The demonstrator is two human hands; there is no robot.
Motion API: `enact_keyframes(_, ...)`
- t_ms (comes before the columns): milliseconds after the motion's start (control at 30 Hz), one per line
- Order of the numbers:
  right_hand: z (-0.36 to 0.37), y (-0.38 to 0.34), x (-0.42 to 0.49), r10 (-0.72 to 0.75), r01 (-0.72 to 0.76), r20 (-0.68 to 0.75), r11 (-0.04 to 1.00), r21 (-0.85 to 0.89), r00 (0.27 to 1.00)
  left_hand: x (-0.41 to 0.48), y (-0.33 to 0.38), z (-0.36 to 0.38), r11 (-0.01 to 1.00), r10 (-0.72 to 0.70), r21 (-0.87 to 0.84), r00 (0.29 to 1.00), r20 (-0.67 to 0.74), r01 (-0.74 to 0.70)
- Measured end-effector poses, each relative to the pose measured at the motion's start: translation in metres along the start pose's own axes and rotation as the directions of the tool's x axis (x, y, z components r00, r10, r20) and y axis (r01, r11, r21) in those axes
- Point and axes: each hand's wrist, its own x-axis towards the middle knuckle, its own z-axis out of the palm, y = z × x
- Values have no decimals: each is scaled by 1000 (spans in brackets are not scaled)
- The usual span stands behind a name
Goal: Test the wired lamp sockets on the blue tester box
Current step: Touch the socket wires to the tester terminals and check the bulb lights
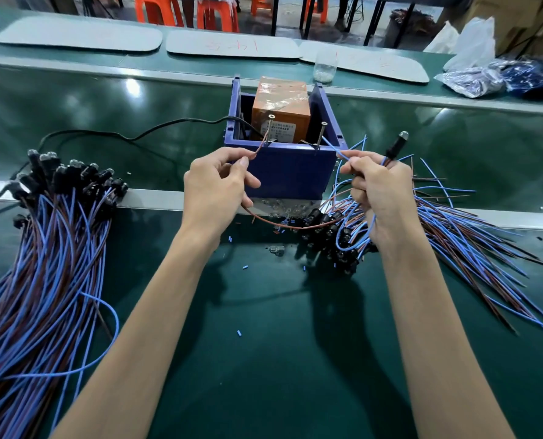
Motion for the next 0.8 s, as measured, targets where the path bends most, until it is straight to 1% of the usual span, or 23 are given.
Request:
enact_keyframes(567, 0, -1, -3, -3, 3, -1, 1000, -28, 1000, 1, -2, -2, 999, -1, 35, 999, 40, 0)
enact_keyframes(667, 0, -6, -4, 15, -14, 27, 998, -67, 1000, 0, -1, -2, 999, -11, 38, 999, 44, 9)
enact_keyframes(733, -2, -13, -5, 78, -70, 85, 993, -92, 993, 1, 2, -6, 999, -39, 31, 996, 82, 36)
enact_keyframes(767, -4, -19, -6, 124, -111, 119, 988, -112, 985, 1, 5, -9, 999, -50, 25, 990, 133, 48)
enact_keyframes(800, -7, -24, -6, 158, -134, 138, 977, -166, 978, 1, 7, -13, 999, -53, 18, 977, 206, 51)
